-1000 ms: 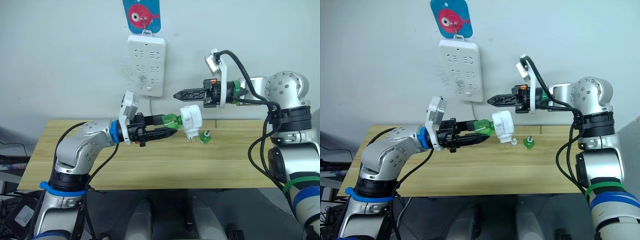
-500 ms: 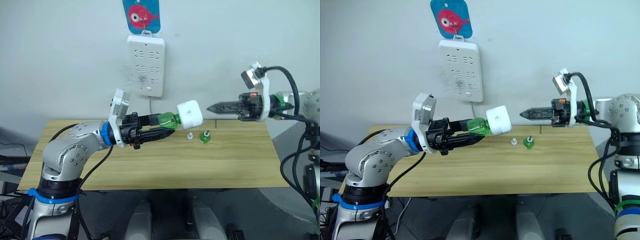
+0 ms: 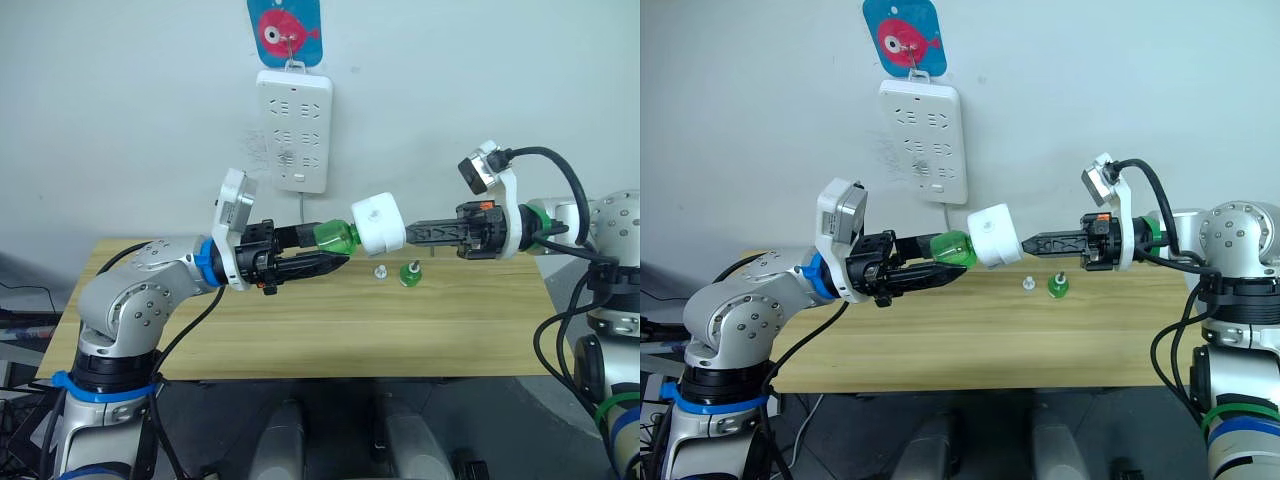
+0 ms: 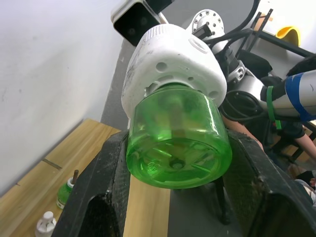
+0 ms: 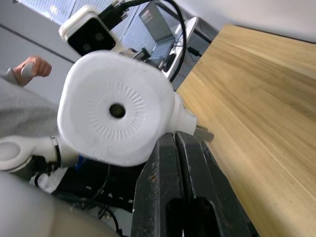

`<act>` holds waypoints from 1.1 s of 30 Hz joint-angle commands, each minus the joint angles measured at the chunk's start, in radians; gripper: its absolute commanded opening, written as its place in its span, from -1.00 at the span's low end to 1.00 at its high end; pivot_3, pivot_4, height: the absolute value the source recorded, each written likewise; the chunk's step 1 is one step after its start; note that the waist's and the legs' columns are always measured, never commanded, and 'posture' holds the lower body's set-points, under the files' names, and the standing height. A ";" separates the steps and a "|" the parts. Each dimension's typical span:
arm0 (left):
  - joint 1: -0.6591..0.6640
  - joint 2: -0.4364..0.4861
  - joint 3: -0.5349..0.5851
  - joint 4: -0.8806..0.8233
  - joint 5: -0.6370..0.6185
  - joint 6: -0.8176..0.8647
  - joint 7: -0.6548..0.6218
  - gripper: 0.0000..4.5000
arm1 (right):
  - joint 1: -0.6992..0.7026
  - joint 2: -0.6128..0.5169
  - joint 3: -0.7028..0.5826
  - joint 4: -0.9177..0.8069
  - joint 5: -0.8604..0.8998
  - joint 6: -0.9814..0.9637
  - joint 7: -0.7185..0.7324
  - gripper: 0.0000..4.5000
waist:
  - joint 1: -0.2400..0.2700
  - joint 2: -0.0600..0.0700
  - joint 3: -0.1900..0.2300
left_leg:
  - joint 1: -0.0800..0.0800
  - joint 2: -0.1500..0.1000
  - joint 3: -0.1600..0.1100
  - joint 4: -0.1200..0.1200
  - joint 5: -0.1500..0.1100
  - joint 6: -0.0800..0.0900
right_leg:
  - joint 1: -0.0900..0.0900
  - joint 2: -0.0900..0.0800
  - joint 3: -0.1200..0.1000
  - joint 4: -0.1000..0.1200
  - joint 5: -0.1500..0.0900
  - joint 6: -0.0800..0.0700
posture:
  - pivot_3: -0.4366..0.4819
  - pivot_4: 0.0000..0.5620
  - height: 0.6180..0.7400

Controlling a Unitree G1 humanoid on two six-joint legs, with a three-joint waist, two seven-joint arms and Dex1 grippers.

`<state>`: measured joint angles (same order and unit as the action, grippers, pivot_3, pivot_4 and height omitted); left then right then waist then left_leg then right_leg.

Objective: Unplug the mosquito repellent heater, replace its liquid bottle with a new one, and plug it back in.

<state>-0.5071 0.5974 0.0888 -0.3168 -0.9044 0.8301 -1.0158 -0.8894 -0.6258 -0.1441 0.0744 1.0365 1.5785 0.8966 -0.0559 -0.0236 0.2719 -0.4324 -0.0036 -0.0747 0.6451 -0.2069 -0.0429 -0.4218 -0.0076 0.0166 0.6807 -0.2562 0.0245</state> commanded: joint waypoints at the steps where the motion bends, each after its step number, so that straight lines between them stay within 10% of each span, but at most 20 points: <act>1: -0.013 -0.008 -0.038 -0.025 -0.002 -0.003 -0.004 0.00 | -0.022 0.043 -0.015 -0.087 0.074 0.025 0.002 -0.98 | 0.000 0.000 0.000 | 0.000 0.000 0.000 0.000 0.000 0.000 | 0.000 0.000 0.000 0.000 0.000 0.000 | -0.20 -0.18 1.00; 33: -0.003 0.010 -0.029 -0.013 0.028 -0.038 -0.014 0.00 | -0.058 -0.036 0.021 -0.024 0.063 0.025 0.040 -0.98 | 0.001 0.000 0.000 | 0.000 0.000 0.000 0.000 0.000 0.000 | 0.000 0.000 0.000 0.000 0.000 0.000 | -0.15 -0.19 1.00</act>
<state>-0.5103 0.6037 0.0665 -0.3078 -0.8817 0.7985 -1.0443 -0.9396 -0.6800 -0.1333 0.1154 1.0598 1.6024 0.9116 -0.0546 -0.0236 0.2719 -0.4324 -0.0034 -0.0747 0.6450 -0.2070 -0.0428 -0.4218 -0.0075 0.0165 0.6806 -0.2562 0.0245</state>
